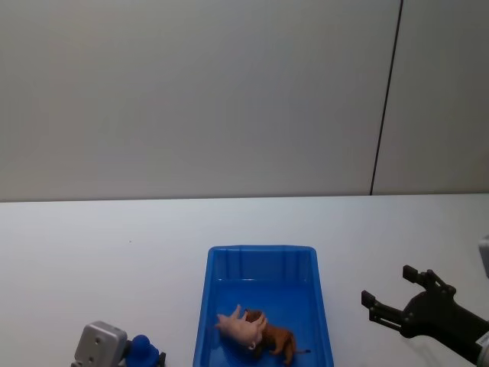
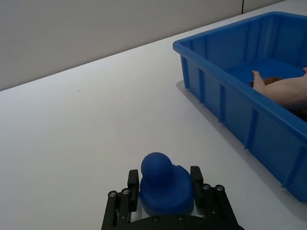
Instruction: Pick up the two dolls from the table and place them into the box.
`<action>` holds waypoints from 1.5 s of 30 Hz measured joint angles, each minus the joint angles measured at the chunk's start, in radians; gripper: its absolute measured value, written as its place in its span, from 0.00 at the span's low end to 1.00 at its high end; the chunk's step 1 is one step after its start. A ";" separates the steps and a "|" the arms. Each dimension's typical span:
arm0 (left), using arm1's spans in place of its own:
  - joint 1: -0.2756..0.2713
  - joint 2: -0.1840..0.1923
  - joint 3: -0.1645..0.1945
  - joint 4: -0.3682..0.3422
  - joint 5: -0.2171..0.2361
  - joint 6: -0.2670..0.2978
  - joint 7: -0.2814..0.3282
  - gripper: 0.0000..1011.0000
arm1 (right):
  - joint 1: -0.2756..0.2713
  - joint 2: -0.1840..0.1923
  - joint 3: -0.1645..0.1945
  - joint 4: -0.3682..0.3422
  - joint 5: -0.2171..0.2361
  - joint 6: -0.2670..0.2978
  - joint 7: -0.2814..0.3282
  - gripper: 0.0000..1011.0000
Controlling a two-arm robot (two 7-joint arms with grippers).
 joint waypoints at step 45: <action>-0.236 -0.196 0.038 0.012 0.171 -0.115 -0.310 0.91 | 0.000 0.000 0.000 0.000 0.000 0.000 0.000 0.99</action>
